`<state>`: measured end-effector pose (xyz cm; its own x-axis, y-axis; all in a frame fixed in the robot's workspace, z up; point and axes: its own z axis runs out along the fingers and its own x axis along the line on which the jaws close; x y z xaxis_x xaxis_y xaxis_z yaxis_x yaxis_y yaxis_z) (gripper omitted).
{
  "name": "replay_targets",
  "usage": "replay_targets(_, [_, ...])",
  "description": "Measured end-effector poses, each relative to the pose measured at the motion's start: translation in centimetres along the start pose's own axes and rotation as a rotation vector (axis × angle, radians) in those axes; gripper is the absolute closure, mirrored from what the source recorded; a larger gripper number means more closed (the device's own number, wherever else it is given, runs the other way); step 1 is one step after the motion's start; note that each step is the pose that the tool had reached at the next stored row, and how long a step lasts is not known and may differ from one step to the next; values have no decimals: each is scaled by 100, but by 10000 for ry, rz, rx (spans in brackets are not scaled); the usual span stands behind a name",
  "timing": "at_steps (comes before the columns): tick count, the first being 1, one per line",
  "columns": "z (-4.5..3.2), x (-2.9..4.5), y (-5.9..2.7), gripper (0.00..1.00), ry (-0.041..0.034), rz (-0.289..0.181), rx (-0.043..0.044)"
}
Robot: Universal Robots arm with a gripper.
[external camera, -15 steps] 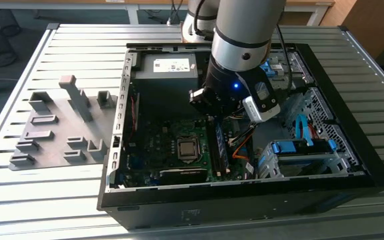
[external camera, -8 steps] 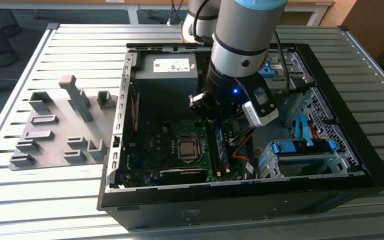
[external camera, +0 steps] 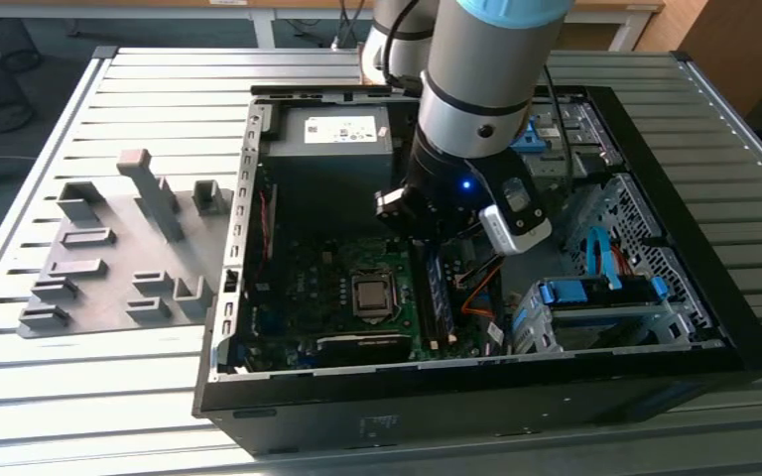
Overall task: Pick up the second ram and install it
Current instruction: 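Insert the second ram into the second slot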
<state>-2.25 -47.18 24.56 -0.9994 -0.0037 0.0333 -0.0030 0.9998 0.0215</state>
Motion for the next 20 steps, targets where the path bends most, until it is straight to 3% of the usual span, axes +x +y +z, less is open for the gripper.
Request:
replay_targets(10, [217,-18,-53,86,-2,90,-4])
replay_targets(20, [321,-21,-57,86,-4,184,-13])
